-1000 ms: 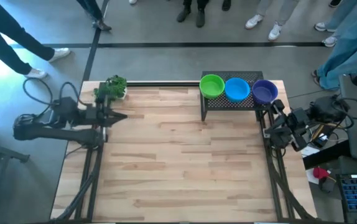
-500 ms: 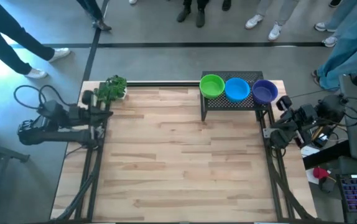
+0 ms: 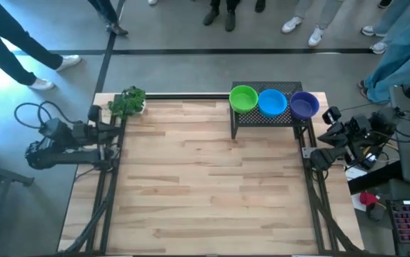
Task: Pick & Place Mini bowls
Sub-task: Return to Home Position
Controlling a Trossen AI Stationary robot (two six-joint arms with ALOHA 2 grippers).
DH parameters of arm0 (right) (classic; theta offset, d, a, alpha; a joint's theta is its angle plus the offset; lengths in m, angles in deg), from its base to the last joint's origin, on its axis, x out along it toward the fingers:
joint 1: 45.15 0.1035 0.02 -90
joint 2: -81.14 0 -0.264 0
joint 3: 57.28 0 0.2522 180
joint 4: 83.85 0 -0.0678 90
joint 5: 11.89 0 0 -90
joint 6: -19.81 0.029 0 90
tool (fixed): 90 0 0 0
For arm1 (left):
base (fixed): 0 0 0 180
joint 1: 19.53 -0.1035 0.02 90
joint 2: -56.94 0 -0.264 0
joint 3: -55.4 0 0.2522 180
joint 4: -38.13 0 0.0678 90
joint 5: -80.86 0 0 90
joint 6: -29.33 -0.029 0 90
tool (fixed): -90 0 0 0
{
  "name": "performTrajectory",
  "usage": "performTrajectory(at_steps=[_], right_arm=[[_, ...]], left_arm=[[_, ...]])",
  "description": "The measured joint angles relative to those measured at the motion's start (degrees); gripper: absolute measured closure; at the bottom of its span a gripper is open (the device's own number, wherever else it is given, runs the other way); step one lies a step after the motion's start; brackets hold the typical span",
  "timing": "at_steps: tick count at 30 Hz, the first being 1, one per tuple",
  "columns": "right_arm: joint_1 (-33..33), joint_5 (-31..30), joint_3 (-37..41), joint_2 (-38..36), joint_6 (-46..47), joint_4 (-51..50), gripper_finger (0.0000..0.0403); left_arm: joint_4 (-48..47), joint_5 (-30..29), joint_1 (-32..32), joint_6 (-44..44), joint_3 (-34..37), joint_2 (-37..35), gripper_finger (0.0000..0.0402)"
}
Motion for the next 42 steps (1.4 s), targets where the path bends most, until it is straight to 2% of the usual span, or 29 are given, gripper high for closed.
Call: performTrajectory(at_steps=[12, 16, 31, 42], right_arm=[[0.0, 0.0, 0.9, 0.3, 1.0, 0.5, 0.0394], [0.0, 0.0, 2.5, 0.2, -0.9, 2.3, 0.0394], [0.0, 0.1, 14.2, 0.0, -1.1, 15.3, 0.0394], [0.0, 0.1, 23.5, -0.1, 0.2, 20.3, 0.0394]], left_arm=[[0.2, 0.0, 0.0, -1.3, 0.0, -0.6, 0.0401], [1.4, -0.1, 0.0, -2.4, 1.9, -0.6, 0.0401], [12.8, 0.5, 0.0, -1.5, 12.6, -0.7, 0.0402], [16.8, 0.6, 0.0, 1.3, 19.3, -0.7, 0.0401]])
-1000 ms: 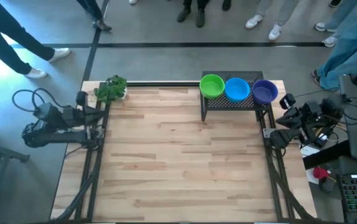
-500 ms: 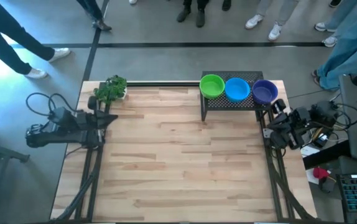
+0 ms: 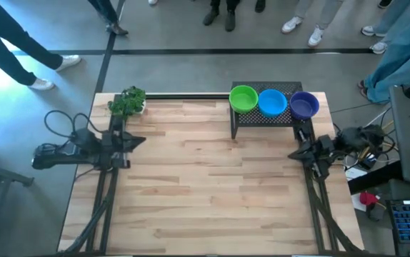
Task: Pick & Place Mini bowls
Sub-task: Return to Home Position
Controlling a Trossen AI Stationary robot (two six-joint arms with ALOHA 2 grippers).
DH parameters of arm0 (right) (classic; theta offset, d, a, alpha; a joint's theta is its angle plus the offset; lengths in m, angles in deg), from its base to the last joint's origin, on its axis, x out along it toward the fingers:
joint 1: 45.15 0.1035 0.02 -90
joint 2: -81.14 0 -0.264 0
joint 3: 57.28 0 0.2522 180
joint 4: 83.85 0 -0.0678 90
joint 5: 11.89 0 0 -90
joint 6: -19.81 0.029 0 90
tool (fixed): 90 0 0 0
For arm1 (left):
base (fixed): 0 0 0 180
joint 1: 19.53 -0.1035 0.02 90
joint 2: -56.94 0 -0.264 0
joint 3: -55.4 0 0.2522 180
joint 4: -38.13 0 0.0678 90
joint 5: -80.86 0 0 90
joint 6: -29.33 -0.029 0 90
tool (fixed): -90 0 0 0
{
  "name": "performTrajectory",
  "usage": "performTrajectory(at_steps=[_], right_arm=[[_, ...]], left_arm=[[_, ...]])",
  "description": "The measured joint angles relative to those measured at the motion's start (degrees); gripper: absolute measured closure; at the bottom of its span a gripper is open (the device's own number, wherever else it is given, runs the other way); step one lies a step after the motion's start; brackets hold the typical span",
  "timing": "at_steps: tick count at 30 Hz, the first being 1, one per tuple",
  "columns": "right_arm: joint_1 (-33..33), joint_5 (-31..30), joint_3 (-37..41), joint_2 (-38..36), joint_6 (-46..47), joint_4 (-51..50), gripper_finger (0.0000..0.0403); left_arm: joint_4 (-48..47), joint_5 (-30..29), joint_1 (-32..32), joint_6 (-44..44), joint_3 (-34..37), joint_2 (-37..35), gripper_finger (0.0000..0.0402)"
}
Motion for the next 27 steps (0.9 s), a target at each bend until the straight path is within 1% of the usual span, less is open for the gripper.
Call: performTrajectory(at_steps=[16, 24, 27], right_arm=[[0.0, 0.0, 8.2, -0.1, -0.1, 4.1, 0.0394], [0.0, 0.0, 12.1, -0.1, -0.3, 6.5, 0.0394], [0.0, 0.0, 13.5, -0.1, -0.2, 7.4, 0.0394]], left_arm=[[7.3, 0.7, 0.0, 0.1, 8.8, 0.0, 0.0401], [7.6, 1.6, -0.1, 0.1, 9.7, 0.0, 0.0401], [7.1, 3.2, -0.1, 0.1, 9.7, 0.0, 0.0402]])
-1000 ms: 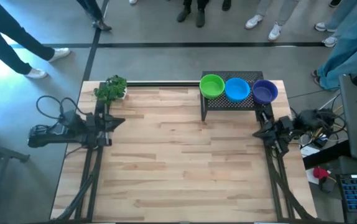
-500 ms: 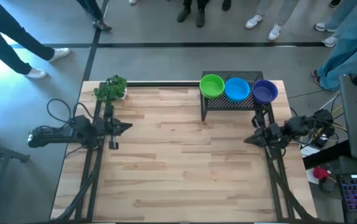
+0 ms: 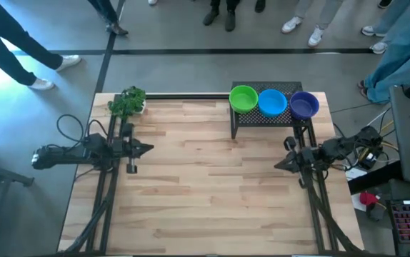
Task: Pick & Place Mini bowls
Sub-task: Return to Home Position
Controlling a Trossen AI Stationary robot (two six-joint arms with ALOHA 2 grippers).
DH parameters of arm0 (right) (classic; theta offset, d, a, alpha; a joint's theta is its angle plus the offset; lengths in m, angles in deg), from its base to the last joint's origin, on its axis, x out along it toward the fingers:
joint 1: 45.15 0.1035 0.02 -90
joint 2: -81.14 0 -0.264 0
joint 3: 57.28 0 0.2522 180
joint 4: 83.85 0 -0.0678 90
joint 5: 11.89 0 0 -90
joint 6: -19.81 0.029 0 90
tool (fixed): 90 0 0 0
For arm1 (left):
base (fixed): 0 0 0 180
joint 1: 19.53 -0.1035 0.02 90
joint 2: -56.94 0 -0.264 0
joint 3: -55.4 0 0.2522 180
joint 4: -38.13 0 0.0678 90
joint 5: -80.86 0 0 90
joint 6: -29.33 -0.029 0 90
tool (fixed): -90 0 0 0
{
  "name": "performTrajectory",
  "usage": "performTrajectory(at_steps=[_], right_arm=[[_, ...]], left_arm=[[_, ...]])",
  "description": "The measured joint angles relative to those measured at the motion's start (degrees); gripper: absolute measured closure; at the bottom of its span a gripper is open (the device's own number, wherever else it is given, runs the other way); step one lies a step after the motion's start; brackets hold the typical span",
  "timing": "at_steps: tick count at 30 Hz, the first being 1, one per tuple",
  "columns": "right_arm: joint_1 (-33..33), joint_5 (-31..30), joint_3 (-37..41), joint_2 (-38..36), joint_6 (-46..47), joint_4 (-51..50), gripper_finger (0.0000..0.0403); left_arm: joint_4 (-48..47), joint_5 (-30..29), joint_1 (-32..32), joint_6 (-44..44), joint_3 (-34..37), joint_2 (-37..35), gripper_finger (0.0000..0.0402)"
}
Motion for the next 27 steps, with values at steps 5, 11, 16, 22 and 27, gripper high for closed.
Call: performTrajectory(at_steps=[5, 11, 16, 22, 27], right_arm=[[0.0, 0.0, 2.2, 0.0, -0.3, 2.4, 0.0394], [0.0, 0.0, 3.5, 0.0, -0.3, 3.0, 0.0394], [0.0, 0.2, 5.1, 0.2, -0.7, 4.0, 0.0394], [0.0, 1.6, 5.6, 0.4, -3.3, 5.7, 0.0394], [0.0, 1.6, 5.6, 0.5, -3.4, 5.7, 0.0394]], left_arm=[[-0.2, 1.0, 0.0, 0.1, 1.2, 0.0, 0.0401], [-0.3, 1.1, 0.0, 1.5, 1.9, 0.0, 0.0401], [-0.7, 1.5, 0.0, 1.8, 1.9, 0.1, 0.0401], [-1.9, 2.0, 0.0, 2.1, 1.9, 0.1, 0.0401], [-2.7, 2.0, 0.0, 2.1, 2.0, 0.2, 0.0402]])
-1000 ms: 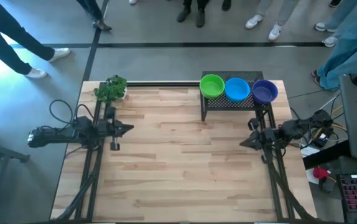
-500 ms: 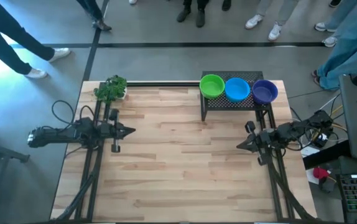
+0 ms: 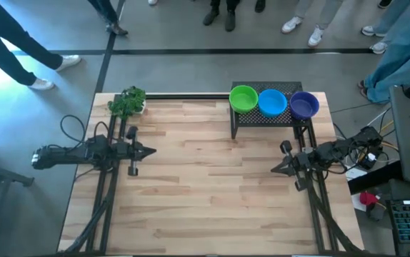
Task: Pick & Place Mini bowls
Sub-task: Return to Home Position
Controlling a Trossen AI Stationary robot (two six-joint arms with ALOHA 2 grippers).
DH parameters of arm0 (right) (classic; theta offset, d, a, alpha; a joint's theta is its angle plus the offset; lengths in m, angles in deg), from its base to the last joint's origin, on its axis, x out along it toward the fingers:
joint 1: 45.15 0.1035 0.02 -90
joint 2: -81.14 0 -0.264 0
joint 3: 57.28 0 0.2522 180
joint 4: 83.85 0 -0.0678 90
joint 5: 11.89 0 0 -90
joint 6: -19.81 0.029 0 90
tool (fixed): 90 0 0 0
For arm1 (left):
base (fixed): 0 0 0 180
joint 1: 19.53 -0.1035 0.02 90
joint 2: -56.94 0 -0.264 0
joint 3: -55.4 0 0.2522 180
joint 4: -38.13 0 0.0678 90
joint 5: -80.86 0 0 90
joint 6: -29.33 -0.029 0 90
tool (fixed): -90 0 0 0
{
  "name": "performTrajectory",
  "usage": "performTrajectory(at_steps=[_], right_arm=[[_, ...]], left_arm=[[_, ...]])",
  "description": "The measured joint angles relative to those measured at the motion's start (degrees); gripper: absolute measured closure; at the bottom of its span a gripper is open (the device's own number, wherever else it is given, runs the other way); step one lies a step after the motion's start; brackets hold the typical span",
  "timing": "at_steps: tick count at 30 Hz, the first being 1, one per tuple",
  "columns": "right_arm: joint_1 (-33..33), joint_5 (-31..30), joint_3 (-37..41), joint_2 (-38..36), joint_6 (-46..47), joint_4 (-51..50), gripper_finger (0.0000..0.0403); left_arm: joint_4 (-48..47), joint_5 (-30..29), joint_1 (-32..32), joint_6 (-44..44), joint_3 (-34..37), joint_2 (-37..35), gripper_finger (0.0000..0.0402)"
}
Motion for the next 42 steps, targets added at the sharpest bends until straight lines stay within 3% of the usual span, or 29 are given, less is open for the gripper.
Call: performTrajectory(at_steps=[30, 42], right_arm=[[0.0, 0.4, 1.8, 5.6, -1.9, 5.2, 0.0394], [0.0, 0.3, 1.9, 6.1, 3.4, 5.2, 0.0394]], left_arm=[[-0.8, 0.1, 0.0, 1.0, 0.1, 0.0, 0.0402], [-1.1, 0.0, 0.0, 1.1, 0.1, 0.0, 0.0402]])
